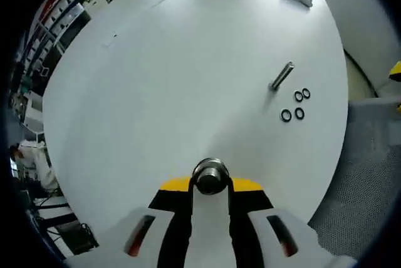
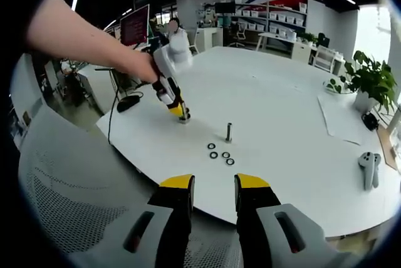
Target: Place the washer onto the threaded stud by aligning its center hole with the stud, sliding it down to the base, and recovering from edge contact or off-axis alignment until the washer reaches the visible bottom stop.
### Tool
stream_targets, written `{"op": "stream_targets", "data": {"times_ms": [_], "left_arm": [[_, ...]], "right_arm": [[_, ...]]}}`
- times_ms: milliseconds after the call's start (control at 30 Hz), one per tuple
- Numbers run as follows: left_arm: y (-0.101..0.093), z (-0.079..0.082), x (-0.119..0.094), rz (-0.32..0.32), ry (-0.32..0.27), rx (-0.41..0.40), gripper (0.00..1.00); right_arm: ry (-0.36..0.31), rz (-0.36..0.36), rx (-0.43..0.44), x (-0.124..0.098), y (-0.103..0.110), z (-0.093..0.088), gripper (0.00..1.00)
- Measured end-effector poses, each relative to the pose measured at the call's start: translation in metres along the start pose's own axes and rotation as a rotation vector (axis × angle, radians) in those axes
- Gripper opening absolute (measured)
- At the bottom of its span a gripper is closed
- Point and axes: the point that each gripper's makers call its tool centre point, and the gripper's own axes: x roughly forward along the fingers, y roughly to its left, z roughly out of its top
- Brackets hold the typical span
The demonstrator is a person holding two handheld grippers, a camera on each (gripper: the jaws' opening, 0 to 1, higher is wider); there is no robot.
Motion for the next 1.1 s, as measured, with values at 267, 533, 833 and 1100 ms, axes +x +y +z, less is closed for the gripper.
{"op": "stream_targets", "data": {"times_ms": [267,533,833,1100], "left_arm": [[0.001,-0.002,0.009,0.022,-0.008,-0.022,0.19],[0.003,-0.001,0.014,0.03,-0.018,0.012,0.21],[0.004,-0.008,0.015,0.058,-0.041,-0.019,0.25],[0.007,-0.01,0.001,0.079,-0.075,-0.045,0.25]], "right_arm": [[0.004,-0.003,-0.001,0.0,-0.001,-0.001,0.28],[0.015,-0.001,-0.006,0.001,0.0,-0.002,0.28],[0.018,0.003,-0.012,0.002,0.0,-0.003,0.28],[0.027,0.015,-0.023,0.002,0.002,-0.005,0.28]]}}
